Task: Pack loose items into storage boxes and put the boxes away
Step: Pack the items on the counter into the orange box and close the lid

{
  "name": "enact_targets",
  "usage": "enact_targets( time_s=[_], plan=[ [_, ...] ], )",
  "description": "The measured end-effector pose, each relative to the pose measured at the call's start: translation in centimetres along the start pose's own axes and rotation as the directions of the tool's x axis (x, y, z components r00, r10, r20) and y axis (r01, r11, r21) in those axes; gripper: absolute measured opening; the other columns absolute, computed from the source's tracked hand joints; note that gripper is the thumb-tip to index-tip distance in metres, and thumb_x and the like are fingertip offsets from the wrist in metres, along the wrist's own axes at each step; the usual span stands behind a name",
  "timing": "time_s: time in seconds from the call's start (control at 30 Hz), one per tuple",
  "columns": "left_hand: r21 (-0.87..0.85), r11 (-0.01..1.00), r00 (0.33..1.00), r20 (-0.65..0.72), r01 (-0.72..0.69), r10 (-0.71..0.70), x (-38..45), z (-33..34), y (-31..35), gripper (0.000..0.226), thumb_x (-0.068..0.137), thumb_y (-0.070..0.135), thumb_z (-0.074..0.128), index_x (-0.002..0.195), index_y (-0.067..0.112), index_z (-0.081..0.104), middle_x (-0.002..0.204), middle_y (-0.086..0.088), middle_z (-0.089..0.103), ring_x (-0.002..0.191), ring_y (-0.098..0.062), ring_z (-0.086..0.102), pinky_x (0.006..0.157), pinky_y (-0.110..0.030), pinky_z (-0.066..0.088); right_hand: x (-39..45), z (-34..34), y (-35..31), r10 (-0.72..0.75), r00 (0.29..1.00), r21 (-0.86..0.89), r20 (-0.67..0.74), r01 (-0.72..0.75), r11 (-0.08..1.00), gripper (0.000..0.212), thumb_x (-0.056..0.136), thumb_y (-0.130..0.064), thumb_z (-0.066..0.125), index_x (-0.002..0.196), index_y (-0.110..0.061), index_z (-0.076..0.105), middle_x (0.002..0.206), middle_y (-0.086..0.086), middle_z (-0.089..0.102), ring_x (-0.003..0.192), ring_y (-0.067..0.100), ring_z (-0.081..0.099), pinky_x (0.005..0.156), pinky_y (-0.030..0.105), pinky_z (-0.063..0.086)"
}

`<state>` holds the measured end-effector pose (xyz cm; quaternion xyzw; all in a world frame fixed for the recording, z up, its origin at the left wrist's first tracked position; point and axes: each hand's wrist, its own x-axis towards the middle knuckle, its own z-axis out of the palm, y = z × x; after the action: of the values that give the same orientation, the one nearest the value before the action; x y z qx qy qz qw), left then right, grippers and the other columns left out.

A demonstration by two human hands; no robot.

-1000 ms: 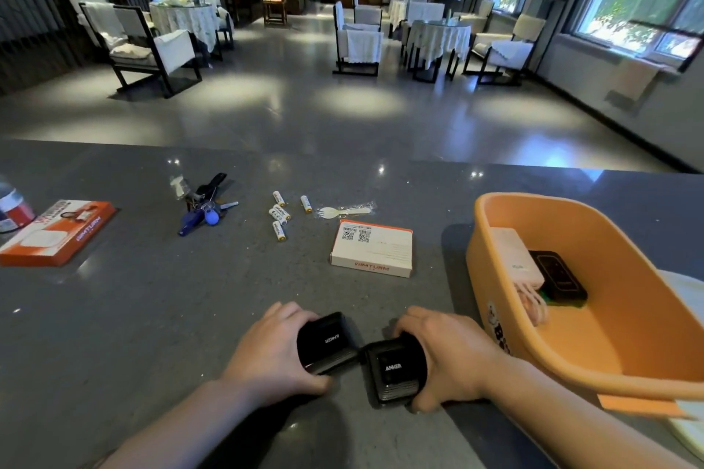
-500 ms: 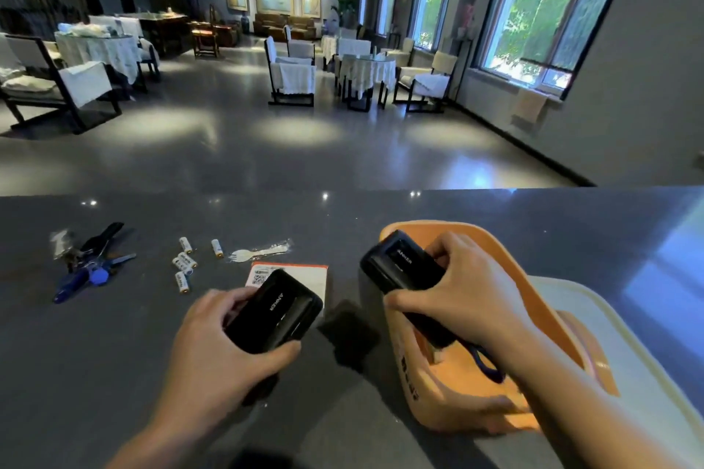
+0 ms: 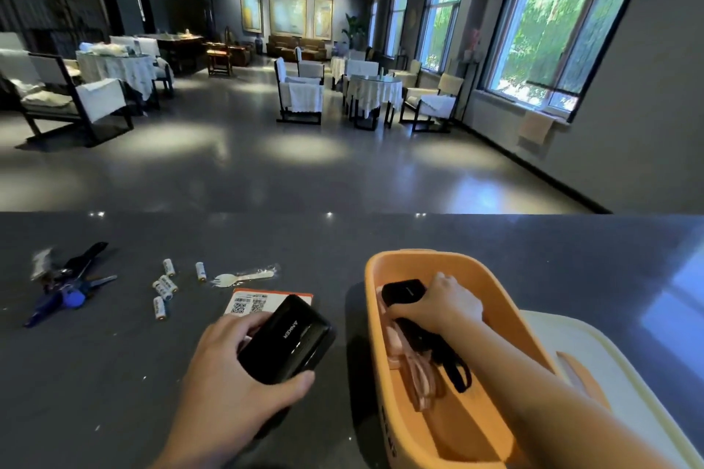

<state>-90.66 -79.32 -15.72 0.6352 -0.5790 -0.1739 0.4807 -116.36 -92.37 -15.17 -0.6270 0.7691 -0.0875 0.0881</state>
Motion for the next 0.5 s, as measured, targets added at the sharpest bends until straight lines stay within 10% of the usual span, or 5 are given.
enact_targets(
  time_s=[0.3, 0.5],
  plan=[
    [0.029, 1.0, 1.0, -0.009, 0.008, -0.008, -0.2, -0.2, -0.1, 0.072, 0.028, 0.058, 0.075, 0.095, 0.036, 0.064, 0.091, 0.02, 0.054, 0.088, 0.0, 0.053, 0.075, -0.01, 0.04, -2.6, -1.9, -1.2, -0.137, 0.983, 0.111, -0.12, 0.15, 0.982, 0.067, 0.088, -0.064, 0.045, 0.135, -0.017, 0.037, 0.124, 0.0, 0.049, 0.1, 0.013, 0.057, 0.073, 0.027, 0.054],
    [0.014, 0.987, 0.987, 0.022, -0.158, 0.158, 0.3, 1.7, 3.7, 0.063, 0.039, 0.05, 0.077, 0.098, 0.037, 0.062, 0.093, 0.021, 0.055, 0.097, -0.001, 0.053, 0.08, -0.016, 0.042, -11.6, -3.8, -5.8, -0.367, 0.93, 0.864, 0.014, 0.174, 0.473, 0.058, 0.072, -0.057, 0.073, 0.118, -0.03, 0.051, 0.098, -0.005, 0.066, 0.089, 0.005, 0.065, 0.083, 0.031, 0.053]
  ],
)
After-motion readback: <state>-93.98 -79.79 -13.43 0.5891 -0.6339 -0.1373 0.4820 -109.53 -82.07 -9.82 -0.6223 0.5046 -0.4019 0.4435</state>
